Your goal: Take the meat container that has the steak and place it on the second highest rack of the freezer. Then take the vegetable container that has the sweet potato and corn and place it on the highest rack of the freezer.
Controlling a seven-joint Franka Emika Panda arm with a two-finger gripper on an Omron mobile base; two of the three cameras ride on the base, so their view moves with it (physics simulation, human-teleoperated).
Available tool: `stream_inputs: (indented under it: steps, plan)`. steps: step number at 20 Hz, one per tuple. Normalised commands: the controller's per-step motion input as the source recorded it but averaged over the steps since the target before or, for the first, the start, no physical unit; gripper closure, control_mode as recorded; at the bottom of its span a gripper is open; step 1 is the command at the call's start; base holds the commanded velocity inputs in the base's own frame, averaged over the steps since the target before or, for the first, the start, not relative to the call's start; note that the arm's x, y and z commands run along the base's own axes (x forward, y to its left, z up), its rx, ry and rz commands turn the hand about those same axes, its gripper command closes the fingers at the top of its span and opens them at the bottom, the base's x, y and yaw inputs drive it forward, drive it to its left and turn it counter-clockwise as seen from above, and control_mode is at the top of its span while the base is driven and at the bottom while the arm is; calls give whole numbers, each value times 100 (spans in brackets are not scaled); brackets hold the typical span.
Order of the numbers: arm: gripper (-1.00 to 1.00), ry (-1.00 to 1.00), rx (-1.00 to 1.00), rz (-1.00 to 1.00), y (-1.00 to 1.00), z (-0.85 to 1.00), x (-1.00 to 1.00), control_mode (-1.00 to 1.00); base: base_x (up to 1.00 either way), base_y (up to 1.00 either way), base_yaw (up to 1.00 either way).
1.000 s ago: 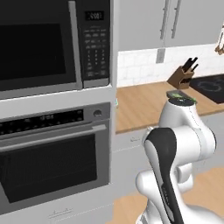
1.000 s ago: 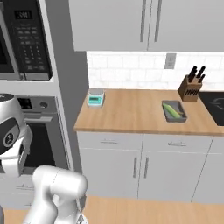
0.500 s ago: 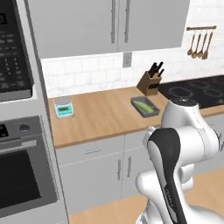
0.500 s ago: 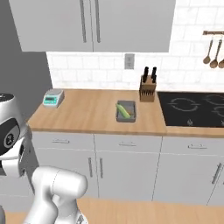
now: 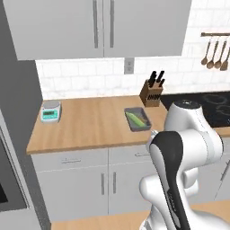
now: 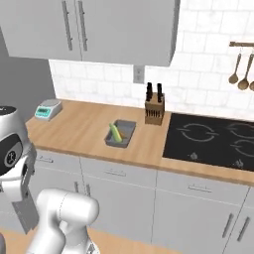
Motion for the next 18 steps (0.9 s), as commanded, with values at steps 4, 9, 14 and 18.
stream_inputs:
  steps: [4, 9, 14, 18]
  plan:
    - [-100, 0, 0, 0, 0, 0, 0, 100, 21, -76, 39]
    - [-100, 0, 0, 0, 0, 0, 0, 100, 89, -39, 25]
    - [-100, 0, 0, 0, 0, 0, 0, 100, 89, -9, 18]
    - [-100, 0, 0, 0, 0, 0, 0, 100, 18, -12, 15]
